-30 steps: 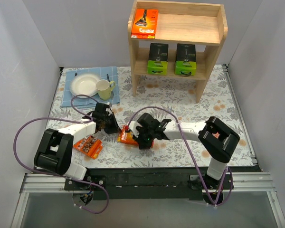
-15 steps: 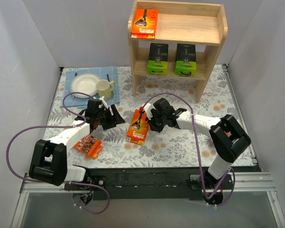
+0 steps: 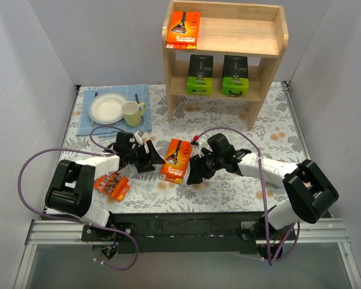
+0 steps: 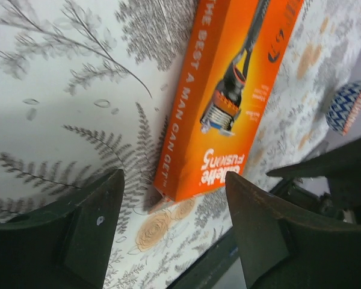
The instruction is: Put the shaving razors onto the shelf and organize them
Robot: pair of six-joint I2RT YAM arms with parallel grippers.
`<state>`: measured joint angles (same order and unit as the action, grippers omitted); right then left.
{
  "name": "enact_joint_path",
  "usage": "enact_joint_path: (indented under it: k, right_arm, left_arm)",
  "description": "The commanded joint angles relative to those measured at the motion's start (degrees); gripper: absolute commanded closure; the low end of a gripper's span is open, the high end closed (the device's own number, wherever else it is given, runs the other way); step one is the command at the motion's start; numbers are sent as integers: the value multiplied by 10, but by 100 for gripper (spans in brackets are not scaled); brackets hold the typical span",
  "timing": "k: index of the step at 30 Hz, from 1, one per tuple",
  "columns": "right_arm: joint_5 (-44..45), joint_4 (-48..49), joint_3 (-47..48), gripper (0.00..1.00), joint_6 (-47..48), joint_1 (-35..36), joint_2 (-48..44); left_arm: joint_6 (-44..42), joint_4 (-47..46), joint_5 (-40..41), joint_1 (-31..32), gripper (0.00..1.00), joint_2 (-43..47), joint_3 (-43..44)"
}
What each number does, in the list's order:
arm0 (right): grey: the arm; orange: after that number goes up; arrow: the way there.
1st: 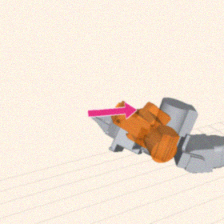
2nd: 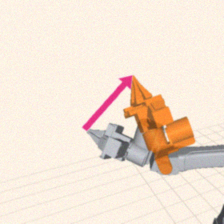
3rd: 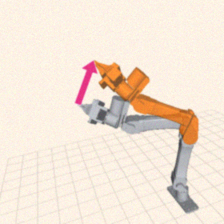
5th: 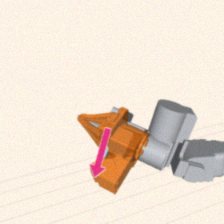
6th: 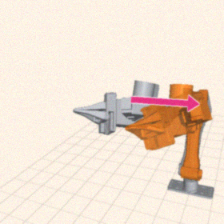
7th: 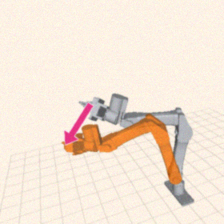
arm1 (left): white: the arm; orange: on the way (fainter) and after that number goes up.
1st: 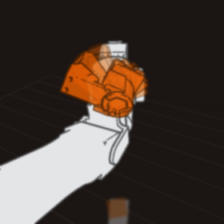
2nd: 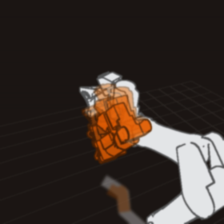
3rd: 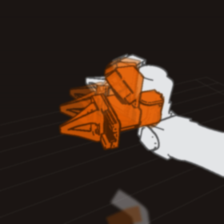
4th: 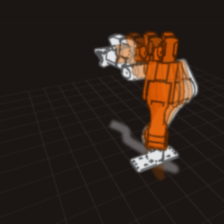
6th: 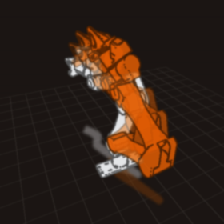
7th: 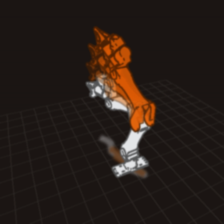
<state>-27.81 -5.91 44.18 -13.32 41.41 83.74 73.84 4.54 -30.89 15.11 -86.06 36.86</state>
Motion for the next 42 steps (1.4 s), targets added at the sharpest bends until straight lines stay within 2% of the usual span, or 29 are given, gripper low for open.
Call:
enact_joint_path:
  k: [1, 7, 15, 21, 31, 33, 42]
  right_arm:
    - [-79, 118, -53, 32, -144, -22, 11]
    - [-96, 213, -106, 34, -222, -48, 47]
    - [-93, 327, -139, 38, -275, -58, 86]
    - [-73, 363, -163, 38, -285, -58, 102]
    - [-25, 384, -174, 39, -294, -58, 117]
    - [-24, 386, -168, 41, -294, -59, 127]
    - [-10, 389, -134, 67, -307, -58, 163]
  left_arm:
    - [42, -42, -76, 15, 34, -13, -28]
    - [65, -71, -84, 47, 40, -31, -53]
    - [112, -93, -98, 50, 49, -45, -73]
    - [133, -108, -108, 53, 57, -67, -65]
    - [136, -112, -112, 84, 61, -81, -63]
    - [135, -115, -111, 86, 62, -82, -65]
    - [126, -110, -101, 87, 62, -75, -64]
